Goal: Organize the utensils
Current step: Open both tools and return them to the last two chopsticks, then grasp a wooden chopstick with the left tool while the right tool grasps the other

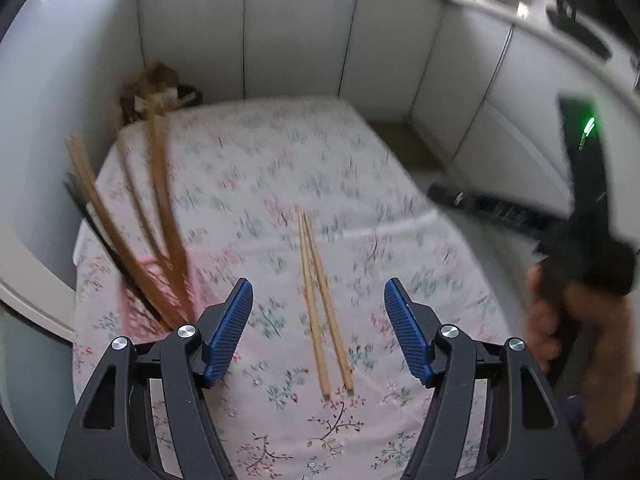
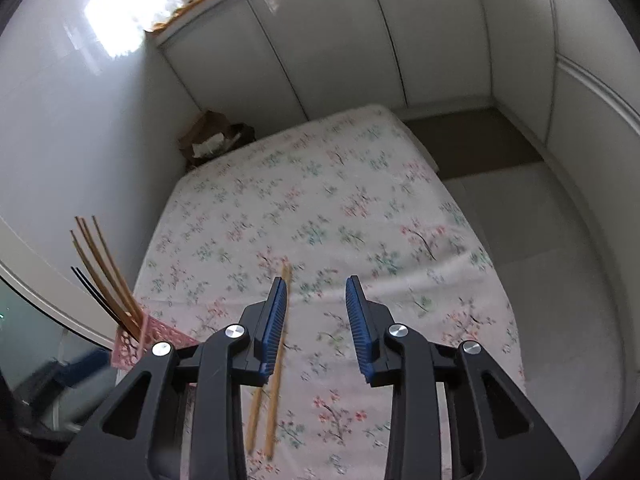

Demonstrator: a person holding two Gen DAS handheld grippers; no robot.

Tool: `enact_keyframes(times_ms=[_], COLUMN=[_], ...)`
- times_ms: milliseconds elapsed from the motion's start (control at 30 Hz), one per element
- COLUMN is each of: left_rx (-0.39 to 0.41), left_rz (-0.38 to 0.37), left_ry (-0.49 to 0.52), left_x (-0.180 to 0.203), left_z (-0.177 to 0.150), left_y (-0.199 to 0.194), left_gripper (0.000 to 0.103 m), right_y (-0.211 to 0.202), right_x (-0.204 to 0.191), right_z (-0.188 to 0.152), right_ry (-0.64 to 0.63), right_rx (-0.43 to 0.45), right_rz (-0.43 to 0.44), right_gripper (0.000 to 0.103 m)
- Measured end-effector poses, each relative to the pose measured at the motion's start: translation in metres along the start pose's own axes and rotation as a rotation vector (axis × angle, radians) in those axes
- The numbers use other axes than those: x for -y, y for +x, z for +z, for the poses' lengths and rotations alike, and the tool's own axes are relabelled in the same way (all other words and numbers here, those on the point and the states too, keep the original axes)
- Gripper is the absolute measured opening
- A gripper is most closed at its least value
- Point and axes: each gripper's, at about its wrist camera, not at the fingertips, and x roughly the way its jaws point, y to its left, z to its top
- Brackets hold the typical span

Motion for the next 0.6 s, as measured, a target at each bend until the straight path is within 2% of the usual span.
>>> enact_keyframes(times_ms=[100, 233, 267, 333, 600], left_rx=[-0.078, -0.155, -0.164, -0.189, -0.241], left_rz=[0.016, 0.037, 0.040, 0.044, 0.080], left_ry=[-0.004, -0.031, -0.038, -0.059, -0.090], left_x=[0.003, 0.006, 0.004, 0.001, -0.008], left_z=[-0.001, -0.001, -0.002, -0.002, 0.007], left_y=[0.035, 0.074, 0.081, 0.094, 0.132], left_gripper=[0.065, 0.059, 0.057, 0.046, 0.035], right_y=[0.007, 0.012, 0.012, 0.010, 0.010], right_x=[0.012, 0.019, 0.019, 0.020, 0.018], right_z=[-0.004, -0.003, -0.002, 0.001, 0.002], right_ry=[0.034, 0.053, 0.057, 0.065, 0.073], right_rx=[-0.063, -0.087, -0.088, -0.086, -0.098], right_rz=[-0.004, 0.006, 0.012, 0.023, 0.047], right_gripper=[0.032, 0.032, 0.032, 0.032, 0.032])
